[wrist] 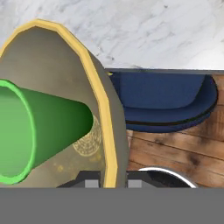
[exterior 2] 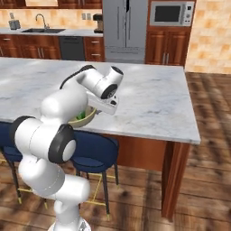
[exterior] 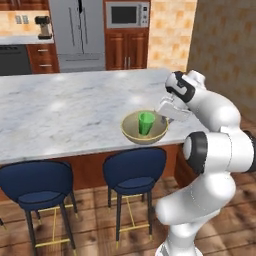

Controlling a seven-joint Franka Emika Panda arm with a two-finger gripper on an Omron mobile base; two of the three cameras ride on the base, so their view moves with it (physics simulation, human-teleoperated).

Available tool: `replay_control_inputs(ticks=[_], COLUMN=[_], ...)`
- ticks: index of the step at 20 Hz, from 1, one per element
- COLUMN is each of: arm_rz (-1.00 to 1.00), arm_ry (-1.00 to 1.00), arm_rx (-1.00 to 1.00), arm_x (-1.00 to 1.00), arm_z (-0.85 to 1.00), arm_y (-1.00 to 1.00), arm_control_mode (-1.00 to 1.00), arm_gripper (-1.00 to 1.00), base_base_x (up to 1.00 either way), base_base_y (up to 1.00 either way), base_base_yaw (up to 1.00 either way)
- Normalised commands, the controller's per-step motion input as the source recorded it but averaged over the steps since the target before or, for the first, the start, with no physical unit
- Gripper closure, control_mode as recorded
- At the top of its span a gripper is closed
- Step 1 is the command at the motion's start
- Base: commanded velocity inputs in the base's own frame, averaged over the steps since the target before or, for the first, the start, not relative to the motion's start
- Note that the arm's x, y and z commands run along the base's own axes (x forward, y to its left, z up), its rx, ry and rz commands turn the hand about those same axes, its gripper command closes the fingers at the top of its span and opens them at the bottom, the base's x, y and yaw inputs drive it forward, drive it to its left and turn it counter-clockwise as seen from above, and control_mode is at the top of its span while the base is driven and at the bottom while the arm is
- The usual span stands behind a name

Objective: Place the cup inside the bowl on the dining table and move the bowl to any counter.

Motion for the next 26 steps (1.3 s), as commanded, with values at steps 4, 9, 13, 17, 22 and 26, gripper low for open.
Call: replay_control_inputs(ticks=[4, 9, 13, 17, 22, 26], arm_rz=[0.00, 0.00, 0.00, 0.00, 0.00, 0.00], arm_ry=[0.00, 0.00, 0.00, 0.00, 0.00, 0.00], arm_rx=[0.00, 0.00, 0.00, 0.00, 0.00, 0.00], arm_x=[0.00, 0.00, 0.00, 0.00, 0.00, 0.00], arm_z=[0.00, 0.00, 0.00, 0.00, 0.00, 0.00], arm_y=[0.00, 0.00, 0.00, 0.00, 0.00, 0.00], arm_control_mode=[1.00, 1.00, 1.00, 1.00, 1.00, 1.00], arm_gripper=[1.00, 1.00, 1.00, 1.00, 1.00, 1.00], base_base_x=[-0.37, -0.46, -0.42, -0.23, -0.25, -0.28], base_base_y=[0.77, 0.53, 0.54, 0.84, 0.73, 0.84], base_base_yaw=[-0.01, -0.01, 0.00, 0.00, 0.00, 0.00])
